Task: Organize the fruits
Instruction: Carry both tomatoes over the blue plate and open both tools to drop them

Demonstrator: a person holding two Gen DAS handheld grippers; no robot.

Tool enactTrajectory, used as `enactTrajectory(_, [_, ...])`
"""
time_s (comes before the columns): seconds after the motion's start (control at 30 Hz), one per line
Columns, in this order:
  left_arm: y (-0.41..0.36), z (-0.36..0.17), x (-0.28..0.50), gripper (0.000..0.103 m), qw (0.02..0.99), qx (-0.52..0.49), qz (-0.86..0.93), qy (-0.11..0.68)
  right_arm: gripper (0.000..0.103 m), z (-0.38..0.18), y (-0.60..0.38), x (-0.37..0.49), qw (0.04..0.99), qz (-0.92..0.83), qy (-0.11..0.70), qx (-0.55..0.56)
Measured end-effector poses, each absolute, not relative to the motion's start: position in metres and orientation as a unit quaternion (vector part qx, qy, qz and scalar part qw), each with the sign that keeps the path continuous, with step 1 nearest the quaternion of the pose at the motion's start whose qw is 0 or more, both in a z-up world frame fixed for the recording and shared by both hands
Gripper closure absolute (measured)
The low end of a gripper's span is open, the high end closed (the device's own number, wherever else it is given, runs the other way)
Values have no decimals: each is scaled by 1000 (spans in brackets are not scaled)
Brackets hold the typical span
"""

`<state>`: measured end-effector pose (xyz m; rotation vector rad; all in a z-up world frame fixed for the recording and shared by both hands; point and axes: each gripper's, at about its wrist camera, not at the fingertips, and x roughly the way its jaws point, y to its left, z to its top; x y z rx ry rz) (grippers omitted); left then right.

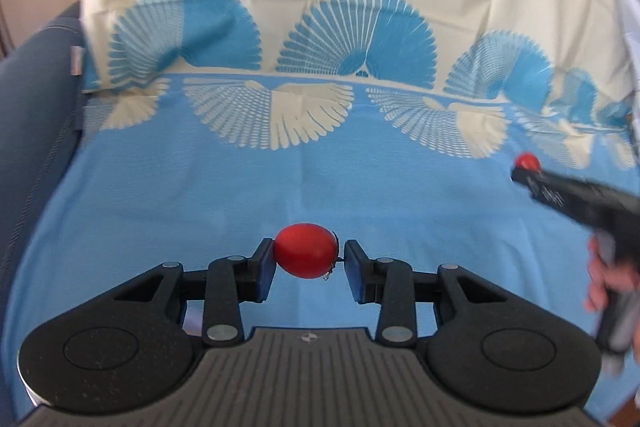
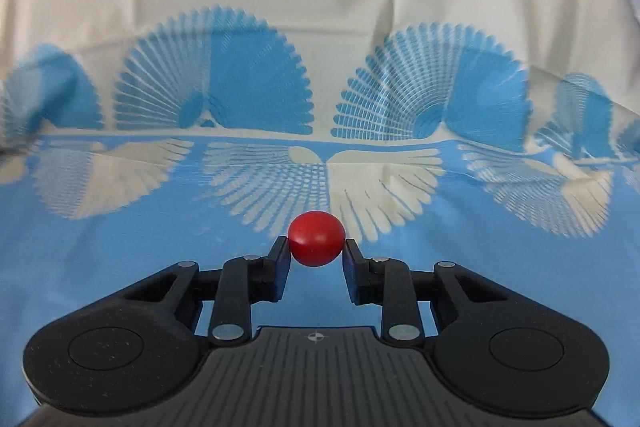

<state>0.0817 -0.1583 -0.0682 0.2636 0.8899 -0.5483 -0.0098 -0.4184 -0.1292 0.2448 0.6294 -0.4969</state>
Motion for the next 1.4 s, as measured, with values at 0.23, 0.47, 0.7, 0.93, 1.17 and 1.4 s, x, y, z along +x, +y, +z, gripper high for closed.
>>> enactTrajectory(0.23, [-54,-13,-2,62,850,133,-255,442,73,-57,-263,-136,925,-180,298,151])
enactTrajectory(0.47, [40,1,-63,62,853,136,-231,447,73,-38,-136,-192,926,-94,336,145])
enactTrajectory(0.7, [94,8,-79,62,864,115,-210,442,73,-31,-75,-200,927,-57,354,106])
enactTrajectory(0.93, [102,5,-52,62,866,104,-199,447,73,-30,-68,-179,925,-55,364,93])
enactTrajectory(1.17, [80,-22,10,62,857,106,-186,469,73,-56,-68,-119,916,-48,388,91])
enactTrajectory(1.4, [56,-60,67,62,846,113,-181,489,73,-90,-65,-47,905,-31,415,84])
